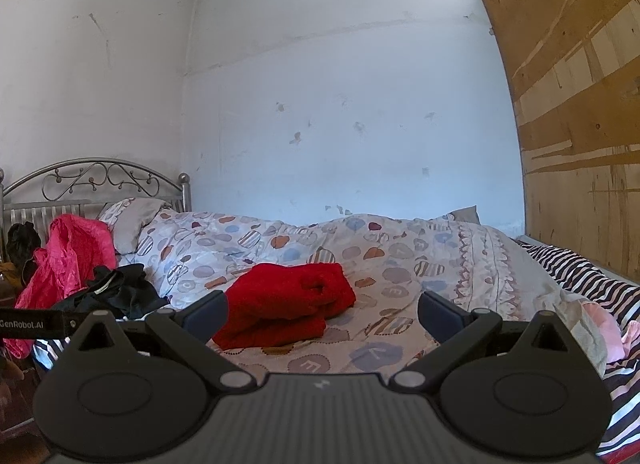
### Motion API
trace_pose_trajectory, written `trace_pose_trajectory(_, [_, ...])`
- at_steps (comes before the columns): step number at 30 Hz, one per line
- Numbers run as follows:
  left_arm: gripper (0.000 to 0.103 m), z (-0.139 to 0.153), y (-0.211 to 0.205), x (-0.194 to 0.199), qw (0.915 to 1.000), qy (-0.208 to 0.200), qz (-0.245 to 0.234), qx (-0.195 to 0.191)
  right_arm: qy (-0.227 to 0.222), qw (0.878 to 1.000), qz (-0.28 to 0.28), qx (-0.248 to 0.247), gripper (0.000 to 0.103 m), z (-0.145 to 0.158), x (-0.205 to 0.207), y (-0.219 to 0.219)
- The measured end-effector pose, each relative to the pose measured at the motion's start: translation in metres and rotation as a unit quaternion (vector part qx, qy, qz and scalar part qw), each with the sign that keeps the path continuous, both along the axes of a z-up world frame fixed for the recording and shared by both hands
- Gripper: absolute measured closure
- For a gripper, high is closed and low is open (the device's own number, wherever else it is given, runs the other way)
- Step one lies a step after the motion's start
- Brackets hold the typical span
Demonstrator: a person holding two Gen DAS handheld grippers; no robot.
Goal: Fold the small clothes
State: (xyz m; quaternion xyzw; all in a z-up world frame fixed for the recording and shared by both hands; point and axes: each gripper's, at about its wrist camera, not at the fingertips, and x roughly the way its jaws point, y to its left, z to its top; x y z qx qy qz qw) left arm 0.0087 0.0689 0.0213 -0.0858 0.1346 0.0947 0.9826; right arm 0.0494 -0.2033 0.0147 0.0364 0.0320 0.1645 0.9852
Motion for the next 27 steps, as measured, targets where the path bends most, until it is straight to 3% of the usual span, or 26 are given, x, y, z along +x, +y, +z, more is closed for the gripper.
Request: trace_pose_trajectory(27, [0.001, -0.0003, 0.0006, -0.0003, 1.0000, 0.000, 0.000, 0.001, 0.003, 1.000, 0.000, 0.000, 0.000, -0.0013, -0.0014, 0.0019])
